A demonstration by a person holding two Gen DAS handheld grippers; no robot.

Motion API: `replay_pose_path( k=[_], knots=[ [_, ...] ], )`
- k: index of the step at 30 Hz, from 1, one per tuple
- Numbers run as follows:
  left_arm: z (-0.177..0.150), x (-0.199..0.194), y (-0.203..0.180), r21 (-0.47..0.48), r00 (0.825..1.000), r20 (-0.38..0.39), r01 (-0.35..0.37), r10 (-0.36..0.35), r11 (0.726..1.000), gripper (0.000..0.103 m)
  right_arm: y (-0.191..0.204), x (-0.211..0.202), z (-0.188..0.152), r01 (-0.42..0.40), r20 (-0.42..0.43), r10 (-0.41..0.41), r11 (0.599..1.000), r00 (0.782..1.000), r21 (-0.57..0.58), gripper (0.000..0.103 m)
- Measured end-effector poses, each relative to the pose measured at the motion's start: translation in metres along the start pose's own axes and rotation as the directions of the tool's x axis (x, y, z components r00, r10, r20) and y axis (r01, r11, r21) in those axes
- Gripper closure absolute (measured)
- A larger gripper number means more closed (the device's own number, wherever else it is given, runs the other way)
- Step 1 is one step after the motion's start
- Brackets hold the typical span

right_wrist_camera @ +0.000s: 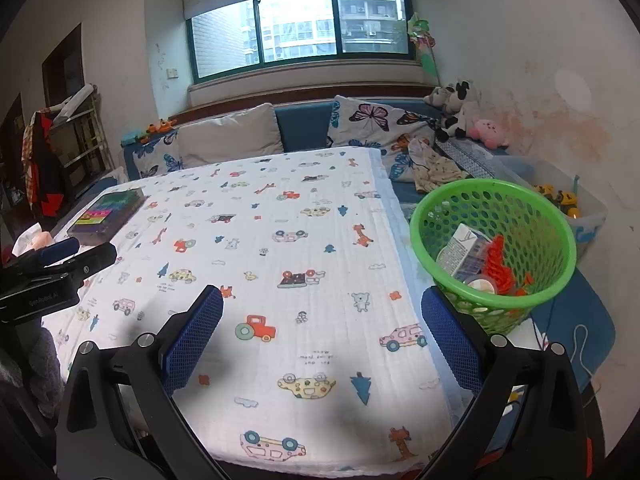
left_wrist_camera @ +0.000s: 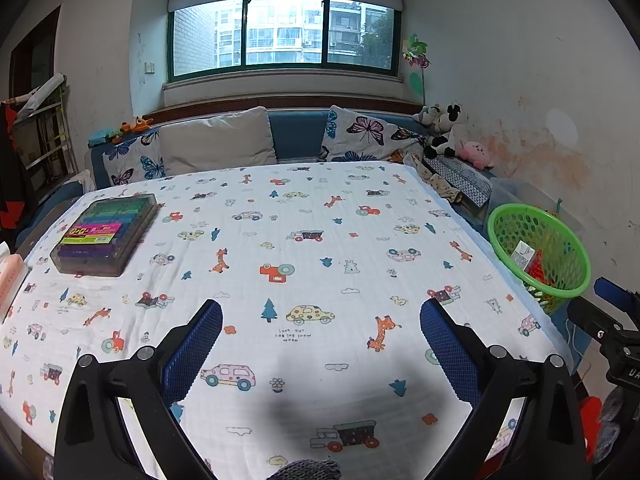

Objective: Collect trash

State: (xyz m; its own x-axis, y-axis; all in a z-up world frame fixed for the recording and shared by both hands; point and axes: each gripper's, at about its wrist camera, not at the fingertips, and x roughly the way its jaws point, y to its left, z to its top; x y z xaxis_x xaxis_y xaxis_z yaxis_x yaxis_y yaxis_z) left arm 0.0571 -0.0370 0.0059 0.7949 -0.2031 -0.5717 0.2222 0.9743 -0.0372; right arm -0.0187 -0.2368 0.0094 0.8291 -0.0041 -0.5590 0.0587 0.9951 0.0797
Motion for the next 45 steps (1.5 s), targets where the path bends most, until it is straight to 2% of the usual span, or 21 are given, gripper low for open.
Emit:
replay_pose_path(
  k=[45],
  knots=[
    [-0.0057, -0.0044, 0.0017, 0.002, 1.0, 0.003, -0.003, 0.003, 1.0, 0.007, 0.0039, 0.0039, 0.0022, -0.034, -0.002, 0.034, 0.999, 0.999, 0.017, 0.004]
  ],
)
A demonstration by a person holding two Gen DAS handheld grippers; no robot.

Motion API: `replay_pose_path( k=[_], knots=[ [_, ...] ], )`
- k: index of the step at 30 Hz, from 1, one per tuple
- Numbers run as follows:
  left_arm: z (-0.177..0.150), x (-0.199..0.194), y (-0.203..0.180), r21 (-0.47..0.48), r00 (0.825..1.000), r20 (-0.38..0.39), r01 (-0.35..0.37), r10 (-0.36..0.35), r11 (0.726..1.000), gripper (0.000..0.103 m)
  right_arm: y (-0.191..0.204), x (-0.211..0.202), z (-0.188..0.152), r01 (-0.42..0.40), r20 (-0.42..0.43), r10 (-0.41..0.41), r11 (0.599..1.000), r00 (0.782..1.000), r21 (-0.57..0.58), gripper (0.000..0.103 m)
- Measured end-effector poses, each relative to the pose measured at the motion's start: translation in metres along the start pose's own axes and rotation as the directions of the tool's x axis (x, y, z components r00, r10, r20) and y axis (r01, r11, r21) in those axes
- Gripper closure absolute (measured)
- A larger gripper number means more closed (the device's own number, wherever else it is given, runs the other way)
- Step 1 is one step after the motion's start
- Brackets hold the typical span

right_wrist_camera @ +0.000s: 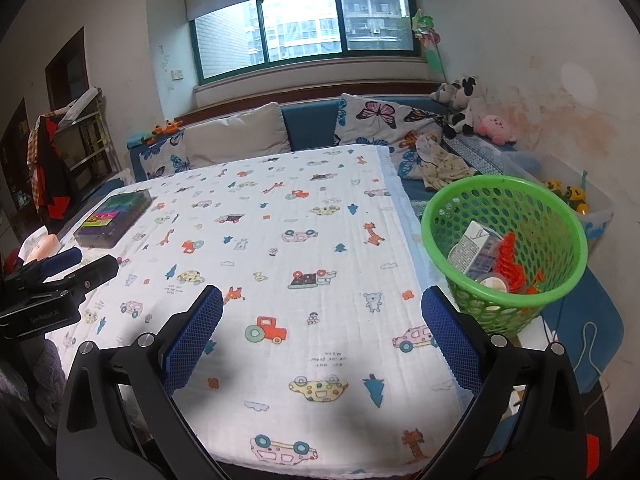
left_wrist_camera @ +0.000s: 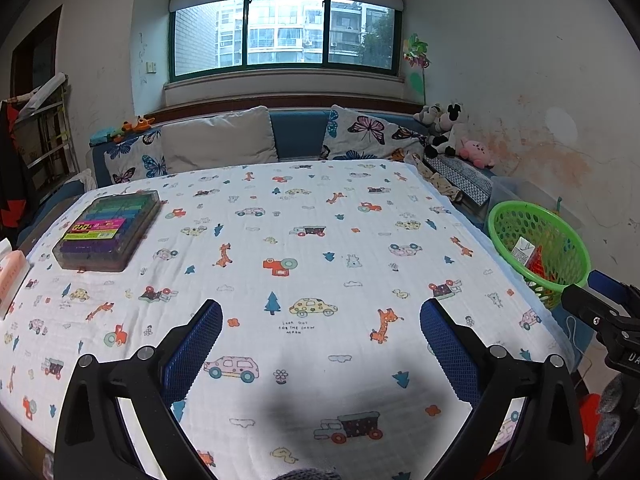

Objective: Collect trash

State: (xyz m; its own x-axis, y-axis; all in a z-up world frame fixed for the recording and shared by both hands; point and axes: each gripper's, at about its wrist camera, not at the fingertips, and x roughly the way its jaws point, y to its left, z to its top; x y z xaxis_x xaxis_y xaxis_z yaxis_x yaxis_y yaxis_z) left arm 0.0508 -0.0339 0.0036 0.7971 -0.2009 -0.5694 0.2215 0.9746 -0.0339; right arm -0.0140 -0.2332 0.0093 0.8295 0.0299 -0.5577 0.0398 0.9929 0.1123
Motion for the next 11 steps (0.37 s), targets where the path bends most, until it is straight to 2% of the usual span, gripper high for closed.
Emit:
replay_pose_path(
  k=[11],
  knots=[
    [-0.0011, 0.0008, 0.0009, -0.006, 1.0, 0.0, -0.012, 0.012, 1.0, 0.007, 0.0015, 0.0007, 0.0001, -0.001, -0.003, 0.001, 1.0, 1.0, 0.001, 0.004]
  ],
)
